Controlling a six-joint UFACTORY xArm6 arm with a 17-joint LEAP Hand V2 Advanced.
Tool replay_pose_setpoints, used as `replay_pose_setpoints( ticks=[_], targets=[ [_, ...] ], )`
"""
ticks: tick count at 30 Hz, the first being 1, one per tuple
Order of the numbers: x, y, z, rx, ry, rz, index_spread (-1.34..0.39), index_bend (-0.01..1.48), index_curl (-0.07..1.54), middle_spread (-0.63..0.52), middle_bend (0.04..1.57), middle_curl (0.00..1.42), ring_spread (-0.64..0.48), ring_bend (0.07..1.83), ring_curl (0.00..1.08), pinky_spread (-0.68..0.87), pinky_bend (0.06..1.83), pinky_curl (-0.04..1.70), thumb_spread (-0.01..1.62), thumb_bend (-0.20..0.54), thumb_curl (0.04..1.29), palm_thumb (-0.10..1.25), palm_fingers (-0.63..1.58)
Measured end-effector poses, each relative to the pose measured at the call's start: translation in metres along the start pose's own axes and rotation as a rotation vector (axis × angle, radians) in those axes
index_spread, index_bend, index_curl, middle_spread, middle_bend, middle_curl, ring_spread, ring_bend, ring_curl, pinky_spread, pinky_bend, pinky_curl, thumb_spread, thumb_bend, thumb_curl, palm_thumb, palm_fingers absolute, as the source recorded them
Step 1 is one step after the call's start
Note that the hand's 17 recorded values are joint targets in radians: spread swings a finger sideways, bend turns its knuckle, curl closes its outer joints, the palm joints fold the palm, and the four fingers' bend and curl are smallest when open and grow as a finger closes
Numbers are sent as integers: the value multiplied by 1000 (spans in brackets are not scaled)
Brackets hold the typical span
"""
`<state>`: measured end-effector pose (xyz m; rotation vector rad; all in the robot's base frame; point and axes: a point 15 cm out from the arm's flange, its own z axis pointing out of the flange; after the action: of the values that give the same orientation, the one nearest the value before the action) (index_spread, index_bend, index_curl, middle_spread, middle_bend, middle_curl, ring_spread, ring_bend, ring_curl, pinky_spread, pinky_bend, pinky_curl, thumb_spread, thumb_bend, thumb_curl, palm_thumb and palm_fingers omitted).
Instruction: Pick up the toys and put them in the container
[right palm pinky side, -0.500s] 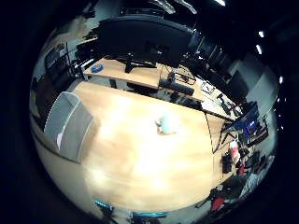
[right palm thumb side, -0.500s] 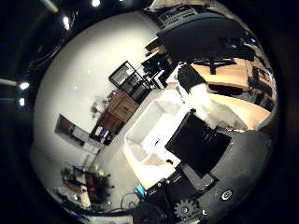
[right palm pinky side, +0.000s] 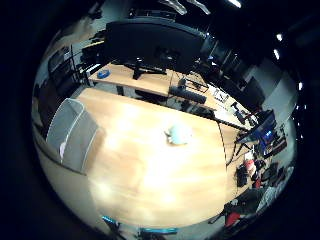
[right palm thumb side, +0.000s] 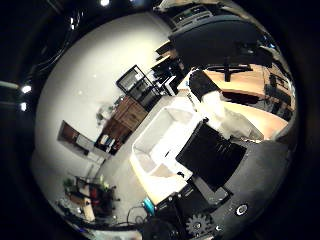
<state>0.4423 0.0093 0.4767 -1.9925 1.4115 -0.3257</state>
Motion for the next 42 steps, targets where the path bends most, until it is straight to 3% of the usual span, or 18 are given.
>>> replay_pose_setpoints(
  ticks=[10, 25, 33, 42],
  targets=[
    [101, 5, 27, -44, 112, 129, -691, 254, 434, -527, 196, 323, -407, 916, 314, -281, 925, -11, 968, -27, 497, 626, 755],
    [218, -2, 72, -148, 159, 202, -684, 299, 449, -486, 204, 335, -391, 904, 299, -77, 744, -15, 968, -28, 497, 619, 686],
    [263, 11, 114, -235, 102, 258, -677, 287, 444, -474, 200, 338, -388, 890, 290, -16, 730, -13, 965, -31, 496, 601, 671],
    [286, 34, 156, -297, 141, 236, -675, 281, 440, -465, 195, 335, -387, 896, 285, 26, 708, -14, 958, -38, 493, 554, 666]
  ],
)
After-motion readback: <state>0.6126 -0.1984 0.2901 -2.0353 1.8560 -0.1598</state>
